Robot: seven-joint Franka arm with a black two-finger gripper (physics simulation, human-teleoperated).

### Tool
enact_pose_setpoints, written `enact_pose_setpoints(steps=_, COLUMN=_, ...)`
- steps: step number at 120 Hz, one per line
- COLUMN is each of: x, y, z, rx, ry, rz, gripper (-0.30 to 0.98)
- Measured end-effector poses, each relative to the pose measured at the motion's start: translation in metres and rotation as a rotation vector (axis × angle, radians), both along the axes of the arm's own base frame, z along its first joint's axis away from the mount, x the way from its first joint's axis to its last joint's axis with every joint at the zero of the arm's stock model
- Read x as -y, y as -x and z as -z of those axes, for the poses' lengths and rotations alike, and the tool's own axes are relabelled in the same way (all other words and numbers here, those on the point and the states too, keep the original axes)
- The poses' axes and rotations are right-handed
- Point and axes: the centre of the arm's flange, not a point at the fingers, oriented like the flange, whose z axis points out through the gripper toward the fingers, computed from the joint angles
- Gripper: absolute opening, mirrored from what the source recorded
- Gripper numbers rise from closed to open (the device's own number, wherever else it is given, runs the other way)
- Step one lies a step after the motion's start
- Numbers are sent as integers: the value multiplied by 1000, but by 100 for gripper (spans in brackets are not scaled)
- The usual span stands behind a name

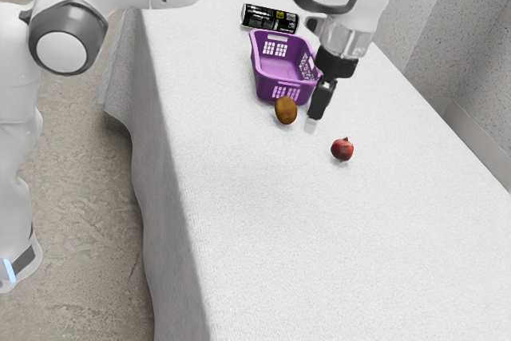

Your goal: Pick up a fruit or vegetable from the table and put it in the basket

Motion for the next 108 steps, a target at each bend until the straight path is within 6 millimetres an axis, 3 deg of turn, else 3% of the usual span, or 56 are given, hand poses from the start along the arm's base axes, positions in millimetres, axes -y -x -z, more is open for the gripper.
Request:
enact_pose_setpoints(steps=11, x=-3, y=0, z=-3, rx=11, ry=22, rz=36, gripper=69)
enact_pose_setpoints(steps=18, x=10, y=5, z=-7, rx=20, ry=35, rz=85, gripper=69)
enact_pose_setpoints(steps=26, x=25, y=38, z=-49, rx=74, ry=57, rz=158, gripper=69)
enact_pose_setpoints(steps=33, x=12, y=53, z=-68, rx=95, ry=42, rz=176, gripper=69)
enact_pose_setpoints(steps=42, x=-28, y=56, z=-76, rx=93, ry=22, rz=171, gripper=69)
enact_pose_setpoints(steps=51, x=-70, y=48, z=-66, rx=68, ry=-3, rz=171, gripper=69)
enact_pose_setpoints(steps=57, x=-86, y=46, z=-63, rx=61, ry=-12, rz=194, gripper=69)
enact_pose_setpoints(steps=66, x=-91, y=38, z=-44, rx=31, ry=-42, rz=294, gripper=68)
enact_pose_setpoints(steps=76, x=-85, y=11, z=4, rx=-12, ry=-122, rz=483, gripper=67)
enact_pose_setpoints(steps=82, x=-95, y=-2, z=24, rx=-6, ry=-159, rz=596, gripper=67)
enact_pose_setpoints(steps=92, x=-110, y=-12, z=30, rx=35, ry=-206, rz=786, gripper=68)
enact_pose_setpoints(steps=108, x=-130, y=-9, z=49, rx=8, ry=-253, rz=1056, gripper=68)
